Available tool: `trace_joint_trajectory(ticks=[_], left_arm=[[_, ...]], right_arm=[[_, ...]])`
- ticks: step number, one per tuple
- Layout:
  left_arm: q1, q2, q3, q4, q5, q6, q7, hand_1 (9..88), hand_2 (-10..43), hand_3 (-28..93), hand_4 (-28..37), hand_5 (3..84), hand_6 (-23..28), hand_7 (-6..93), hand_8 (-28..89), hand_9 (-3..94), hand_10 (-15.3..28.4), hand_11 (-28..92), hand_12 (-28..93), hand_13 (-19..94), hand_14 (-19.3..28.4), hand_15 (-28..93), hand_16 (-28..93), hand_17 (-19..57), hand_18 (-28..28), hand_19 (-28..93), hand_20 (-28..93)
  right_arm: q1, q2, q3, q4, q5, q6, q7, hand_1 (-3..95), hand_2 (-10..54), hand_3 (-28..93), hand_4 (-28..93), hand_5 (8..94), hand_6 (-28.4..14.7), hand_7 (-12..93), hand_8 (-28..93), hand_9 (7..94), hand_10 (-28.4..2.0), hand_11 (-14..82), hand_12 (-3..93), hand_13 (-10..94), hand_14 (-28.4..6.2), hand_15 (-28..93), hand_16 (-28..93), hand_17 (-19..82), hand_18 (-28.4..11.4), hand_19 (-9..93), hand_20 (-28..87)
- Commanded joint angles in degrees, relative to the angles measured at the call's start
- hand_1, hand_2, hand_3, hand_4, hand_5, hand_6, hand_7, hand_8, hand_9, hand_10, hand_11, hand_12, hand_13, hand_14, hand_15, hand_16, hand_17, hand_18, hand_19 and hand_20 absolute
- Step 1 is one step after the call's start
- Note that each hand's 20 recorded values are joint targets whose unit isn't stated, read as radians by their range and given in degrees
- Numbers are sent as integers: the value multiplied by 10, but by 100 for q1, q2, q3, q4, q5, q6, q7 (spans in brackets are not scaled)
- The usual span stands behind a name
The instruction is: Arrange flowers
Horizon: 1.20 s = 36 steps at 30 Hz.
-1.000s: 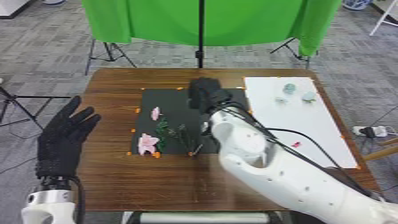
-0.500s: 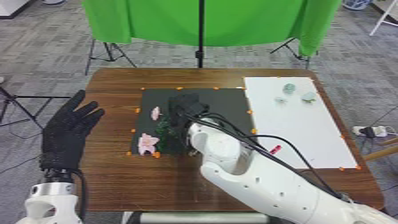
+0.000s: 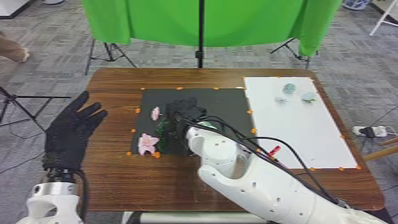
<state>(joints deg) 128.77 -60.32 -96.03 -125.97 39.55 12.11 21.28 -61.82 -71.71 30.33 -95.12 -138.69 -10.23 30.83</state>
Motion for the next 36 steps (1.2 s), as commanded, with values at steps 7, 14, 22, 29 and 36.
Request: trace_joint_trajectory(ticks=[7, 14, 22, 29, 36], left_arm=[[35, -2, 40, 40, 36, -50, -57, 264, 94, 736, -210, 352, 89, 119, -89, 330, 196, 262, 123, 225, 243, 486, -64, -112, 199, 424, 195], [32, 87, 70, 41, -30, 30, 43, 265, 94, 738, -207, 352, 89, 121, -89, 330, 196, 263, 123, 225, 243, 487, -64, -112, 199, 424, 195], [217, 86, 49, -26, -92, 120, 207, 267, 95, 737, -205, 354, 89, 121, -89, 330, 196, 263, 123, 225, 244, 488, -65, -112, 199, 424, 195], [149, 85, 81, -29, -77, 106, 188, 266, 95, 738, -205, 353, 89, 121, -89, 330, 195, 264, 123, 225, 244, 488, -65, -112, 199, 425, 195], [193, 55, 99, -40, -80, 124, 216, 266, 95, 737, -206, 353, 89, 120, -89, 329, 195, 264, 123, 225, 243, 488, -66, -113, 199, 425, 195]], right_arm=[[38, -95, 77, -185, -120, -199, -98, 366, -95, 726, -283, 601, 20, 127, -123, 674, -140, 402, 171, 561, -138, 846, 134, 215, -213, 932, 602], [96, -101, 53, -178, -129, -246, -13, 343, -95, 718, -283, 537, 30, 111, -120, 665, -150, 399, 168, 553, -146, 857, 140, 215, -224, 932, 610], [204, 166, 248, -389, -2, 248, 132, 331, -95, 710, -283, 547, 25, 109, -117, 658, -159, 379, 164, 544, -155, 853, 138, 219, -235, 932, 608], [616, 1344, 1020, -383, 1079, 906, 985, 312, -95, 732, -283, 560, 15, 110, -117, 647, -171, 307, 147, 523, -160, 808, 116, 217, -234, 932, 606], [609, 2265, 1517, 184, 1484, 991, 1502, 312, -95, 753, -283, 534, 15, 114, -118, 588, -189, 207, 132, 482, -162, 748, 87, 194, -230, 920, 579]])
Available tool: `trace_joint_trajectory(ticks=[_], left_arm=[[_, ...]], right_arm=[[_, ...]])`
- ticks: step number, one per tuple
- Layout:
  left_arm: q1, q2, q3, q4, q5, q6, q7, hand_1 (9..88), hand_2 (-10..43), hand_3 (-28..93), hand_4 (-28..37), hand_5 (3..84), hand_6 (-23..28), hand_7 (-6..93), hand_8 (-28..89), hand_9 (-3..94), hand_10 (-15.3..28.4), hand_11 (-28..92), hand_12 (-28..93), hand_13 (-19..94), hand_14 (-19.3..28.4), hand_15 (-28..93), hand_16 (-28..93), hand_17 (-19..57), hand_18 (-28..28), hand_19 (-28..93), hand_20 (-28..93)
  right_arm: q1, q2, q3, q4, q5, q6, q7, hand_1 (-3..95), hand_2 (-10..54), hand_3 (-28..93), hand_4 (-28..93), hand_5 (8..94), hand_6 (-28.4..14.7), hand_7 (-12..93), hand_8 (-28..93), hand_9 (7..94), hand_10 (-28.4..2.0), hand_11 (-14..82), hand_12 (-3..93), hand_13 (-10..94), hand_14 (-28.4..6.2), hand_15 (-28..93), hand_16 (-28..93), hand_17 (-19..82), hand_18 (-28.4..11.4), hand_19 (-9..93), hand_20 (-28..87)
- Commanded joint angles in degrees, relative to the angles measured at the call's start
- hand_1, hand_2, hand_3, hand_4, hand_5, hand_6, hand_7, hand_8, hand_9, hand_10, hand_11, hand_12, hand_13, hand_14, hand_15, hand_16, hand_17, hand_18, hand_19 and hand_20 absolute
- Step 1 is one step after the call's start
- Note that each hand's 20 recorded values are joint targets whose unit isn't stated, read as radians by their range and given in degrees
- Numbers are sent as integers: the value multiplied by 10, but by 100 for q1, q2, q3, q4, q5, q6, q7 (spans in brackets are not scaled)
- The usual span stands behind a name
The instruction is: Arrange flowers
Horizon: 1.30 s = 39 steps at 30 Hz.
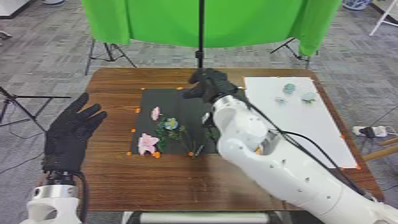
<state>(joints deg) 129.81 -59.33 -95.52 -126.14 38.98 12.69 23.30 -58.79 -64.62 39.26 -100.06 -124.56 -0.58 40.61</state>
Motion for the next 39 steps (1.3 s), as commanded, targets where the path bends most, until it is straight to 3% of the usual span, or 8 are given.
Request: trace_joint_trajectory(ticks=[1, 15, 27, 31, 34, 35, 39], left_arm=[[95, -42, 38, -25, -23, 69, 20, 266, 95, 737, -206, 353, 89, 120, -89, 330, 196, 264, 123, 225, 243, 488, -66, -113, 199, 425, 195], [-32, -46, 134, 4, -50, 89, 56, 266, 94, 738, -205, 351, 88, 122, -89, 329, 195, 263, 123, 224, 243, 487, -65, -113, 199, 425, 194], [-94, -178, 77, 26, 63, -38, -152, 267, 94, 738, -206, 351, 89, 120, -89, 328, 196, 263, 123, 224, 244, 488, -65, -113, 199, 423, 194], [-107, -206, 79, 34, 73, -58, -207, 267, 93, 739, -206, 351, 89, 121, -89, 328, 194, 264, 123, 224, 244, 487, -65, -113, 199, 424, 194], [-94, -190, 85, 33, 73, -65, -196, 267, 93, 739, -206, 351, 88, 121, -89, 328, 194, 265, 123, 224, 243, 488, -65, -112, 199, 425, 195], [-103, -216, 76, 36, 87, -76, -221, 267, 93, 739, -206, 351, 88, 121, -89, 328, 194, 265, 123, 225, 243, 488, -65, -112, 199, 425, 195], [-77, -227, 56, 30, 95, -88, -225, 267, 93, 738, -206, 351, 88, 122, -89, 328, 194, 264, 122, 224, 243, 487, -65, -112, 198, 424, 194]], right_arm=[[344, 1649, 588, 755, 184, 13, 601, 313, -95, 756, -283, 531, 16, 116, -118, 582, -190, 199, 132, 479, -162, 745, 85, 193, -229, 920, 578], [182, 1245, 680, 1665, 9, -870, 656, 335, -95, 774, -283, 542, 34, 135, -124, 581, -183, 184, 136, 468, -156, 738, 76, 188, -227, 920, 576], [53, 1149, 629, 1886, -100, -1252, 868, 367, -95, 771, -283, 593, 47, 147, -133, 629, -164, 196, 140, 498, -146, 732, 80, 197, -232, 917, 574], [-4, 1254, 403, 2019, -384, -693, 892, 442, -95, 761, -282, 652, 54, 147, -133, 687, -140, 201, 141, 560, -122, 709, 95, 226, -229, 924, 557], [-58, 1377, 186, 2025, -571, -94, 819, 571, -95, 629, -283, 812, 47, 147, -18, 865, -78, 99, 272, 707, -49, 641, 215, 291, -217, 931, 549], [-65, 1404, 134, 2024, -633, 69, 798, 621, -95, 587, -283, 863, 44, 149, 0, 923, -57, 104, 304, 764, -31, 637, 227, 325, -205, 932, 551], [-68, 1523, -22, 1957, -713, 624, 787, 659, -95, 556, -283, 888, 32, 147, 10, 937, -44, 145, 303, 796, -16, 632, 227, 362, -193, 932, 549]])
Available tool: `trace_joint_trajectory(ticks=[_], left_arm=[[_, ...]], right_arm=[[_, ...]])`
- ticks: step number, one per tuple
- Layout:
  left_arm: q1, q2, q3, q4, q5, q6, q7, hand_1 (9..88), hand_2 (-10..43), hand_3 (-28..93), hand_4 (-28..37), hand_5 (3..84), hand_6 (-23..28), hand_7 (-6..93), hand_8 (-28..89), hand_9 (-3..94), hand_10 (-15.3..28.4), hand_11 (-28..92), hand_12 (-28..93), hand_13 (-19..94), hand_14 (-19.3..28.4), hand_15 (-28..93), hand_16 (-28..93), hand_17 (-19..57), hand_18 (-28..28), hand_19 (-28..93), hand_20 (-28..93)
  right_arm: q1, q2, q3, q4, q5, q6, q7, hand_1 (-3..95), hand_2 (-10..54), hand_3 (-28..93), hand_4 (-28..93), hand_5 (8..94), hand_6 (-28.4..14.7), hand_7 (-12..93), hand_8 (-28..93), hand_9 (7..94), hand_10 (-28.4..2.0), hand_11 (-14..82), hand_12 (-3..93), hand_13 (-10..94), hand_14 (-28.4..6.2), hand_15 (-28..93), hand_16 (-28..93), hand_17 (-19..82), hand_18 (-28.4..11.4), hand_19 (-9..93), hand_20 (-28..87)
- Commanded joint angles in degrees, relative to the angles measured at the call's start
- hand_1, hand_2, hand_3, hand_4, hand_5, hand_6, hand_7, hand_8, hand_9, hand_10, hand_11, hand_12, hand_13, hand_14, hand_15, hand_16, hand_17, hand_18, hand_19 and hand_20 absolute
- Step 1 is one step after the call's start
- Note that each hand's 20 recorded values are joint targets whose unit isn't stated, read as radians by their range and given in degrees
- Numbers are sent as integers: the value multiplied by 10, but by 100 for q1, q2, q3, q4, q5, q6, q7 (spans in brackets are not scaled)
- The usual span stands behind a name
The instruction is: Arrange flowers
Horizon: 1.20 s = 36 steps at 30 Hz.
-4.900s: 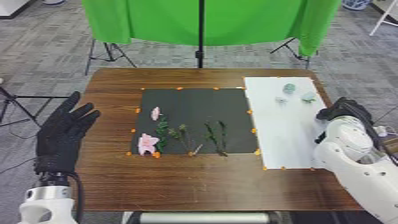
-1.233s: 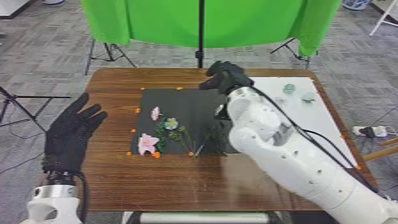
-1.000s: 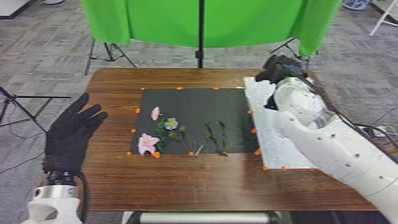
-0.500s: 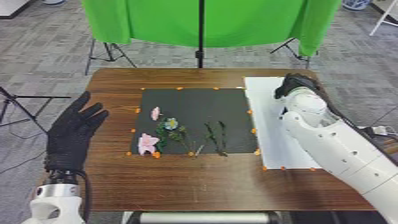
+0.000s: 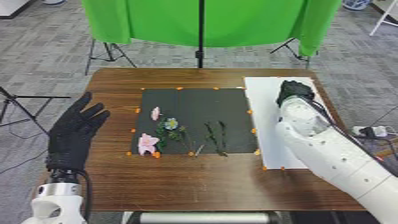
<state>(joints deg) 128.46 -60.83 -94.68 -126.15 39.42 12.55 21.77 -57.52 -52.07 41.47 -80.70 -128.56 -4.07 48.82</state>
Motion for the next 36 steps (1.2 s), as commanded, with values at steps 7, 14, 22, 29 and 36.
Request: trace_joint_trajectory(ticks=[7, 14, 22, 29, 36], left_arm=[[187, 52, -68, -14, -55, 34, -10, 265, 93, 739, -207, 351, 88, 121, -89, 328, 195, 263, 123, 224, 242, 488, -65, -113, 199, 424, 194], [162, -16, -32, -2, -6, -29, -27, 264, 94, 737, -208, 351, 89, 120, -89, 328, 196, 264, 122, 223, 243, 488, -65, -113, 199, 424, 194], [117, 11, -24, 6, -8, -2, 9, 265, 95, 736, -208, 351, 89, 119, -89, 328, 195, 265, 123, 224, 244, 488, -65, -113, 199, 424, 194], [64, -70, -71, 22, 40, -46, -104, 266, 96, 735, -207, 352, 89, 120, -89, 328, 196, 264, 122, 224, 243, 487, -65, -113, 199, 424, 195], [118, -71, -86, 11, 32, -36, -90, 266, 96, 736, -206, 354, 90, 120, -88, 329, 195, 264, 122, 224, 243, 488, -65, -113, 199, 424, 195]], right_arm=[[-452, 273, 108, -1132, -217, 1208, -695, 629, -95, 626, -283, 900, 20, 142, 19, 937, -44, 158, 302, 806, -16, 619, 254, 379, -201, 932, 548], [-617, -285, -126, -2074, -253, 715, -1604, 613, -95, 652, -283, 900, 17, 141, 24, 937, -45, 159, 303, 803, -20, 618, 265, 375, -203, 932, 550], [-742, -870, -450, -2083, -406, 253, -1948, 592, -95, 680, -283, 894, 17, 142, 28, 937, -47, 151, 313, 794, -25, 631, 264, 366, -202, 932, 549], [-968, -1049, -391, -2039, -558, -18, -2047, 579, -95, 689, -283, 887, 21, 142, 25, 937, -56, 151, 320, 778, -34, 652, 259, 356, -201, 932, 550], [-1059, -1040, -399, -2082, -909, -238, -2256, 527, -95, 696, -283, 827, 24, 136, -1, 903, -72, 178, 338, 714, -60, 734, 195, 319, -200, 932, 571]])
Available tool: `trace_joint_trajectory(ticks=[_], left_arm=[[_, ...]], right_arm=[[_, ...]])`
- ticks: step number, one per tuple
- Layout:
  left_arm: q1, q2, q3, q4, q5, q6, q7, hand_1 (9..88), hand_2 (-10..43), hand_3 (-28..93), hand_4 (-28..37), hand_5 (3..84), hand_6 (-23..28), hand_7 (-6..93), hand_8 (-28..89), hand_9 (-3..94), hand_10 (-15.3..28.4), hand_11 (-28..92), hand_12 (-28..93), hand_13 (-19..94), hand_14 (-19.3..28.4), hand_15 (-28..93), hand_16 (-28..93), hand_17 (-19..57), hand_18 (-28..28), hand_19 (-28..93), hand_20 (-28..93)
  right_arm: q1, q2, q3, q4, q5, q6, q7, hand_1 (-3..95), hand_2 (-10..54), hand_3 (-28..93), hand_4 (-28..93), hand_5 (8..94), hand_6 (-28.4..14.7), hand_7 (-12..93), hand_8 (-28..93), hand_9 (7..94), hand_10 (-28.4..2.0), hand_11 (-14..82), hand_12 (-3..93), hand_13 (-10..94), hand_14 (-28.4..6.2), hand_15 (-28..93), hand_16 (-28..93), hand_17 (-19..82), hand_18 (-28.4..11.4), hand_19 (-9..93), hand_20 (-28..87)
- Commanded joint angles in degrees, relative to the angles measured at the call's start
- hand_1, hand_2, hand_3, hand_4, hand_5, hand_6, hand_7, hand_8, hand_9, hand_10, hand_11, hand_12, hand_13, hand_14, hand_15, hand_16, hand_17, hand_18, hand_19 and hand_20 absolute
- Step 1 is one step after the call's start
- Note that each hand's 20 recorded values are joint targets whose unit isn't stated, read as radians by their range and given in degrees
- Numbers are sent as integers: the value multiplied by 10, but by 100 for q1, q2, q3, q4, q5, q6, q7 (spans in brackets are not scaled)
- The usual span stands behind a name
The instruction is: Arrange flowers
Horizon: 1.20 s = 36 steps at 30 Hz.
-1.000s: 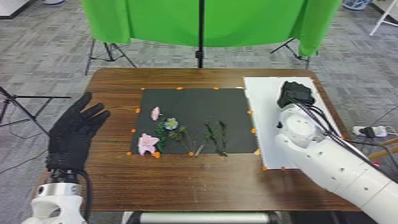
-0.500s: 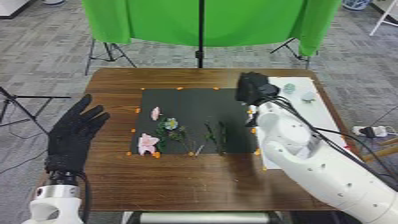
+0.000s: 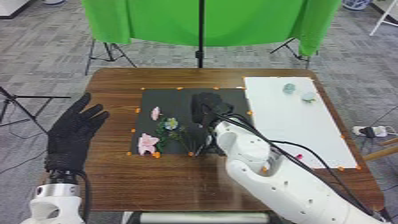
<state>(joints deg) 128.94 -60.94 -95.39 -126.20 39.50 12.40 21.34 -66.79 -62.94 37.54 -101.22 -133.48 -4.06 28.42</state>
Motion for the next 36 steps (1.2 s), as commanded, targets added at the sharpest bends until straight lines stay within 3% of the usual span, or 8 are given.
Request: trace_joint_trajectory(ticks=[1, 6, 7, 18, 25, 26, 29, 36], left_arm=[[57, -70, -6, 18, 32, -24, -51, 266, 96, 736, -207, 354, 90, 121, -88, 329, 195, 264, 122, 224, 244, 488, -65, -113, 199, 424, 195], [47, -40, 3, 21, 22, -13, -5, 266, 96, 736, -206, 354, 90, 120, -89, 329, 195, 264, 122, 224, 244, 489, -66, -113, 199, 424, 195], [30, -68, -9, 28, 39, -40, -66, 267, 96, 736, -206, 353, 90, 120, -89, 328, 195, 264, 123, 224, 244, 489, -66, -113, 199, 424, 194], [98, -29, 28, 2, -5, 10, 59, 267, 96, 737, -205, 353, 90, 119, -89, 329, 196, 265, 122, 224, 243, 489, -66, -113, 199, 424, 194], [169, 24, 62, -10, -46, 52, 161, 267, 96, 736, -205, 352, 89, 120, -88, 329, 196, 265, 122, 224, 244, 490, -66, -113, 199, 424, 194], [161, 3, 52, -11, -20, 50, 102, 267, 96, 736, -205, 353, 89, 120, -88, 329, 196, 265, 122, 224, 243, 490, -66, -113, 199, 424, 194], [168, 30, 87, -7, -61, 72, 198, 267, 96, 736, -206, 353, 89, 120, -89, 328, 197, 264, 122, 224, 243, 489, -67, -113, 199, 424, 194], [66, 2, 138, 25, -29, -3, 112, 266, 96, 736, -208, 351, 89, 121, -89, 328, 196, 263, 123, 224, 244, 490, -66, -114, 199, 424, 194]], right_arm=[[-132, 49, -8, -37, -427, -277, -216, 523, -95, 694, -283, 817, 23, 133, -4, 892, -73, 186, 336, 704, -63, 742, 190, 314, -201, 932, 573], [-203, 54, 43, -70, -703, -285, -417, 425, -95, 741, -283, 731, 29, 131, -92, 807, -97, 335, 228, 657, -86, 775, 165, 284, -207, 932, 583], [-266, 37, 104, -101, -692, -342, -419, 410, -95, 742, -283, 719, 30, 132, -114, 799, -101, 358, 207, 655, -88, 777, 164, 282, -209, 932, 585], [-88, 324, 371, -220, -493, 61, -53, 355, -95, 712, -283, 685, 20, 122, -120, 766, -119, 400, 192, 642, -107, 789, 165, 277, -222, 932, 597], [728, 1466, 457, 176, 384, 781, 867, 328, -95, 731, -283, 653, 9, 121, -118, 715, -142, 313, 156, 593, -122, 767, 139, 256, -221, 932, 593], [685, 1519, 660, 287, 452, 716, 930, 325, -95, 737, -283, 645, 8, 122, -118, 703, -145, 293, 152, 584, -125, 759, 132, 250, -222, 932, 585], [1144, 1755, 459, 840, 762, 767, 1327, 320, -95, 750, -283, 609, 7, 124, -118, 663, -156, 255, 144, 558, -129, 749, 120, 240, -220, 932, 572], [1437, 1782, 446, 1743, 1217, 353, 1934, 307, -95, 773, -283, 498, -3, 119, -121, 548, -186, 191, 133, 485, -147, 729, 84, 214, -215, 932, 549]])
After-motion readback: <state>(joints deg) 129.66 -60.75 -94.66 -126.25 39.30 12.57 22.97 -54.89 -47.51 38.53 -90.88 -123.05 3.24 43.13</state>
